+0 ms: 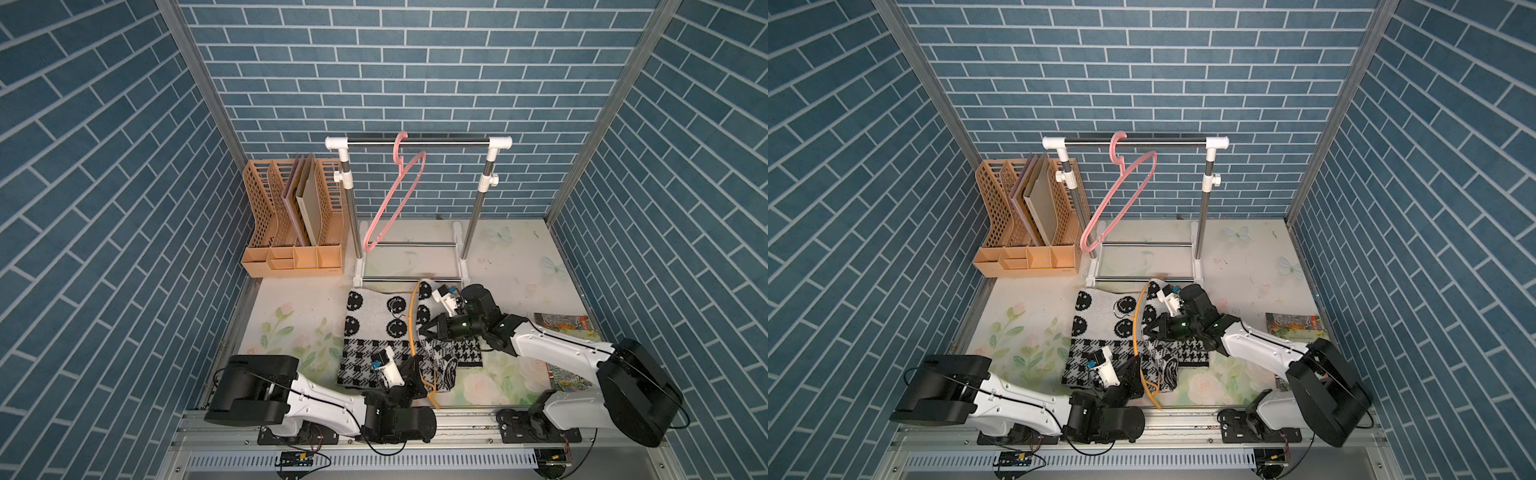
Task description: Hang the scarf on the hanger
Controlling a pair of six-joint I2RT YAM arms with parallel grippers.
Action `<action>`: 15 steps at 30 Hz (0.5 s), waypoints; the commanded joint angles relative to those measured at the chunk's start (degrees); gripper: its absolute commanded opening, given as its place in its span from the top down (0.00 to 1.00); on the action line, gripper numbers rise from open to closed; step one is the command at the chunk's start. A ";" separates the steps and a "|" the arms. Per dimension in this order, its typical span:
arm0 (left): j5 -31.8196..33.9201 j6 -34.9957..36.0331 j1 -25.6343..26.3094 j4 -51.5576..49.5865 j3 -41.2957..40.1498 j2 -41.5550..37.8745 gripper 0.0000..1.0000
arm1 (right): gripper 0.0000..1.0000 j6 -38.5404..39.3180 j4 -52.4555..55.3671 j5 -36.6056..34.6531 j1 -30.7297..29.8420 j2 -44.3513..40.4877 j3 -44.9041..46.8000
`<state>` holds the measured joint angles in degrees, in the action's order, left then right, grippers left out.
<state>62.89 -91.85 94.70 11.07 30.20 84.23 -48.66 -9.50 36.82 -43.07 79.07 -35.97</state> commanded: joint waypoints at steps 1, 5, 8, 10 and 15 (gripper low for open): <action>-1.25 1.24 -0.30 -1.01 -0.09 -0.11 1.00 | 1.00 -0.91 -4.31 -2.55 -0.85 3.38 -1.13; -1.39 1.25 -0.30 -1.18 -0.22 -0.37 1.00 | 1.00 -0.90 -6.59 -5.47 -1.02 5.92 -0.97; -1.62 1.35 -0.32 -1.08 -0.25 -0.53 1.00 | 1.00 -1.34 -7.85 -5.59 -0.97 8.88 -0.93; -1.76 1.53 -0.30 -1.01 -0.22 -0.74 1.00 | 1.00 -1.42 -9.29 -4.51 -1.05 11.02 -1.20; -2.25 2.83 -0.30 0.02 -0.16 -0.66 1.00 | 1.00 -0.18 -13.09 -6.60 -1.05 14.63 -1.80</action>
<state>62.24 -90.98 94.63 11.27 30.20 83.99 -49.32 -19.35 32.97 -43.88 91.79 -36.25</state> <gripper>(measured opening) 0.150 0.065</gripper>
